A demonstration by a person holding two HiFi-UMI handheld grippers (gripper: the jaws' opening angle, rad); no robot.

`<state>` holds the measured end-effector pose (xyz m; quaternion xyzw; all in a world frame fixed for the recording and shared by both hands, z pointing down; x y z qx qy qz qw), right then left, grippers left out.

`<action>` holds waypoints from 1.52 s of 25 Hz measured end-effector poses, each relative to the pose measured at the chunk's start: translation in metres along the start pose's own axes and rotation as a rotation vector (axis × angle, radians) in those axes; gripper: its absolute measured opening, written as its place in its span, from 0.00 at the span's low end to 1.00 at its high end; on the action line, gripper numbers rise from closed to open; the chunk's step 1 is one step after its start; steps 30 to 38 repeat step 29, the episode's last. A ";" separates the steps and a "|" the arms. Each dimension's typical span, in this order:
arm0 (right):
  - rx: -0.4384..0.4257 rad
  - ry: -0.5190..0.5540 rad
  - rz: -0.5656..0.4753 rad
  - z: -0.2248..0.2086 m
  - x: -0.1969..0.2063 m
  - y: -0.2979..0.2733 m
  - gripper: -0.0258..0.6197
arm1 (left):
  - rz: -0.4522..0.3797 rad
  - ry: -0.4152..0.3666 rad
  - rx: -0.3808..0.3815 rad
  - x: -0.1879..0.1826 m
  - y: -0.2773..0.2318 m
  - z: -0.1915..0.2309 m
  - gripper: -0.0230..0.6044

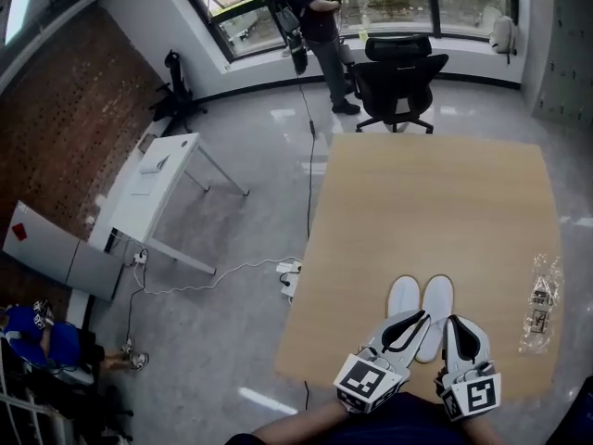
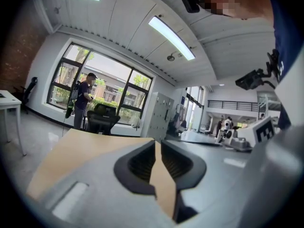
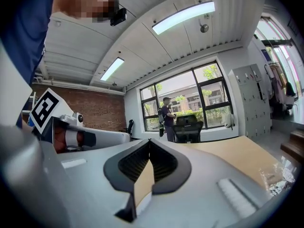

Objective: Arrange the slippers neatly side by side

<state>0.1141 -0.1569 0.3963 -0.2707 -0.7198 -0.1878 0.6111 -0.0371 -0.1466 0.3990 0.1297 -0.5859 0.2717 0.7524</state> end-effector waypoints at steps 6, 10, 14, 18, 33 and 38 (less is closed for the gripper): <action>-0.020 -0.009 0.029 0.004 0.018 -0.008 0.06 | 0.018 0.029 -0.031 0.002 0.006 0.006 0.10; -0.032 -0.020 0.013 0.007 0.017 -0.010 0.06 | 0.026 0.026 -0.039 0.000 0.007 0.008 0.10; -0.032 -0.020 -0.006 0.005 0.015 -0.009 0.06 | 0.030 0.019 -0.032 0.000 0.006 0.003 0.10; -0.026 -0.020 -0.009 0.003 0.012 -0.004 0.06 | 0.030 0.016 -0.021 -0.001 0.004 -0.003 0.11; -0.161 0.045 0.009 0.008 0.030 -0.063 0.06 | -0.062 -0.045 -0.132 -0.018 0.008 0.050 0.11; -0.161 0.045 0.009 0.008 0.030 -0.063 0.06 | -0.062 -0.045 -0.132 -0.018 0.008 0.050 0.11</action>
Point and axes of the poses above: the fingertips, and each gripper's own axes: y backward along the fingers, z to its left, x out of its underside, the point moved 9 cm from there along y, backward along the fingers, and after that the axes turned 1 degree about -z, right-handed, at the moved point
